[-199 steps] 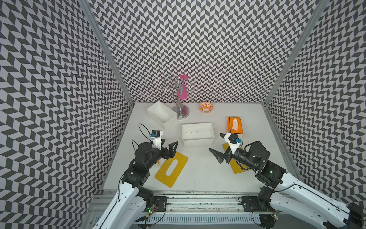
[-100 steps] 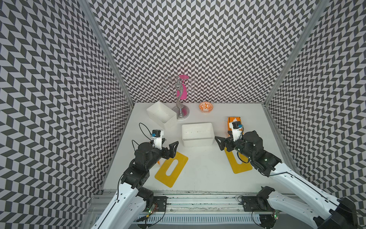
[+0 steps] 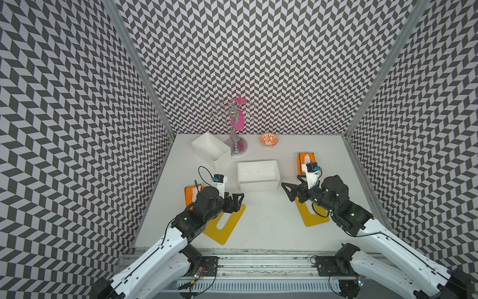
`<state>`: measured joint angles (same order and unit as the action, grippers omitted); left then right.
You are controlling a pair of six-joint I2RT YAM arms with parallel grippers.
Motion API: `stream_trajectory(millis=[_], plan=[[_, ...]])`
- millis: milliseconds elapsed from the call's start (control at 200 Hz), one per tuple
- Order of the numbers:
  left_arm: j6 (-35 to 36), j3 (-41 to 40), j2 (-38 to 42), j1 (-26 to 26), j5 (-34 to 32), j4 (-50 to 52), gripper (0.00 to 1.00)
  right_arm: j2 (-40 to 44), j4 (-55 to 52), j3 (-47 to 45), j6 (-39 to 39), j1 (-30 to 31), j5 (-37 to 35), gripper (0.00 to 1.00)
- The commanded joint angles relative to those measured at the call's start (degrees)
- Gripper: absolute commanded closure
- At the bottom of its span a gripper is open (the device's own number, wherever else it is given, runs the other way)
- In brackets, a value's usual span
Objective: Put the tissue paper into the tissue box
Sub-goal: Pick up the paper towel from the center of the board.
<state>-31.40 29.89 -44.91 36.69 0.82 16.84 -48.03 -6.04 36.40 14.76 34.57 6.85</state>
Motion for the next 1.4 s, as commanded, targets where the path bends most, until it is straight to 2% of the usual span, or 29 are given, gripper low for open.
stream_trajectory(millis=[0,140,270,436,666,811,936,1086,1192,1397], plan=[[-9.0,-2.9,-1.7,3.6,-5.9,2.3,0.13,2.7,0.3,-1.6,0.4,-0.3,0.9,0.00],[-15.5,-5.0,-1.9,10.9,-13.8,4.3,0.15,5.2,0.1,-3.0,0.5,-0.3,1.5,0.00],[-19.4,-5.6,-3.3,14.8,-18.5,6.6,0.17,6.1,0.4,-3.8,0.8,-0.3,1.9,0.00],[-22.8,-5.2,-8.7,17.5,-22.0,8.6,0.17,6.0,1.0,-4.3,1.3,-0.3,2.7,0.00],[-22.5,-3.9,-13.4,17.9,-22.2,7.7,0.18,4.9,0.1,-3.7,1.4,-0.3,2.5,0.00],[-19.7,-3.7,-11.4,18.0,-21.4,5.7,0.16,3.8,-2.5,-2.0,1.9,-0.5,-4.4,0.01],[-15.7,-1.3,-9.0,17.9,-21.4,6.9,0.12,-1.2,-4.8,0.8,0.7,-4.6,-9.0,0.00],[-10.6,3.6,-5.4,17.9,-22.4,9.9,0.00,-10.0,-5.7,5.0,-0.4,-14.0,-9.1,0.01],[-6.5,7.1,-2.6,17.8,-22.7,11.6,0.00,-17.1,-6.2,8.4,-1.1,-18.5,-8.9,0.00],[2.4,13.4,2.6,17.7,-26.9,15.0,0.00,-32.0,-14.3,19.2,-5.9,-22.1,-10.0,0.00]])
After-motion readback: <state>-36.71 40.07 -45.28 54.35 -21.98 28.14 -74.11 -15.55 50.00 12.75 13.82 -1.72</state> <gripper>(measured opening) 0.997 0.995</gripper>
